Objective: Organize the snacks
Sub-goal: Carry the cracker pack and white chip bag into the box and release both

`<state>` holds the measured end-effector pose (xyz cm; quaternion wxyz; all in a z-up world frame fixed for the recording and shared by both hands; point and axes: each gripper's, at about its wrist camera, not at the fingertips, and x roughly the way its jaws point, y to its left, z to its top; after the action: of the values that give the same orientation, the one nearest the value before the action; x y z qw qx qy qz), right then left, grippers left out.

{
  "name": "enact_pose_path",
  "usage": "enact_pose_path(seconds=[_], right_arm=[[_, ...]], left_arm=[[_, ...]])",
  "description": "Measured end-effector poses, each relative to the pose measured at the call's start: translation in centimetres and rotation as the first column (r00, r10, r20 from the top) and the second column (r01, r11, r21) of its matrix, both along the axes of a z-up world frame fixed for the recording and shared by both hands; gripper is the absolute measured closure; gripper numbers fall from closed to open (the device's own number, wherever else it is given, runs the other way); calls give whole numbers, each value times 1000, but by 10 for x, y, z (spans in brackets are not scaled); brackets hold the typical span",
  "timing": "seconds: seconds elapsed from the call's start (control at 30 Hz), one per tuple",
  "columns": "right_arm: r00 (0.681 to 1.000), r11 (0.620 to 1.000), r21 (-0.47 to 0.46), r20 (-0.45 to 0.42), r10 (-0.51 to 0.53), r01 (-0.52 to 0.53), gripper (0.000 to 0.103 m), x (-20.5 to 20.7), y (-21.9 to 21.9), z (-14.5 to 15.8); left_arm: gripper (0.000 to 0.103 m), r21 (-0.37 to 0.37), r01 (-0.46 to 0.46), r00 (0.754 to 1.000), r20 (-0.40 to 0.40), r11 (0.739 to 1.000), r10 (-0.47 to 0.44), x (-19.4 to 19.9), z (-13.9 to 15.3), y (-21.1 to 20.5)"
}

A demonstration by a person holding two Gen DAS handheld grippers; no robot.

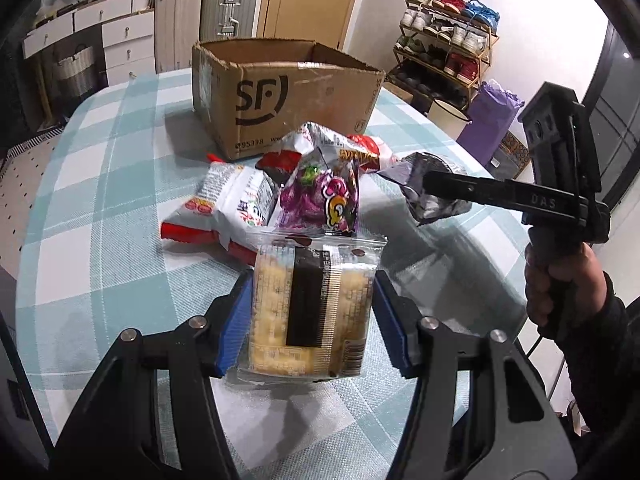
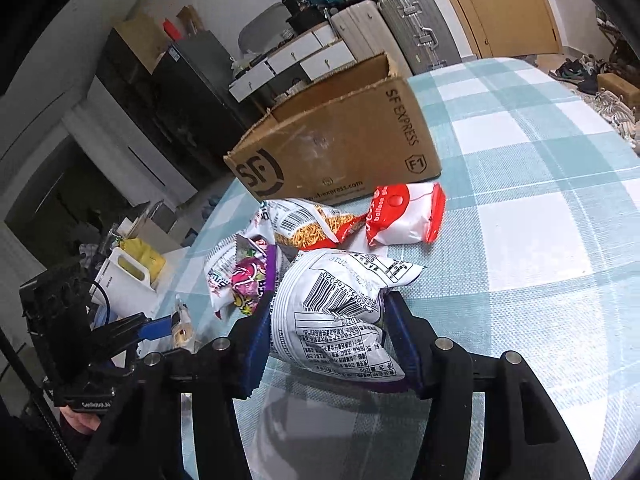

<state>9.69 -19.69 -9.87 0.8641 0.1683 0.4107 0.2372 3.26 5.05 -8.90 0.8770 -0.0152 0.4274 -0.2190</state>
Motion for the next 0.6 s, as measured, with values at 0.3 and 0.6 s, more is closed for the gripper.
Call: enact_pose_path(seconds=[0.3,0.6], right_arm=[[997,1000,9,72,7,-8,48,-14,-6,33],[988,1000,2,150,28,-29,48,-11,-1,73]], left_arm=[[48,-2,1,999,50,1000,-1,3,34,1],[48,-7,8,993,119,1000,-7,27,80,-6]])
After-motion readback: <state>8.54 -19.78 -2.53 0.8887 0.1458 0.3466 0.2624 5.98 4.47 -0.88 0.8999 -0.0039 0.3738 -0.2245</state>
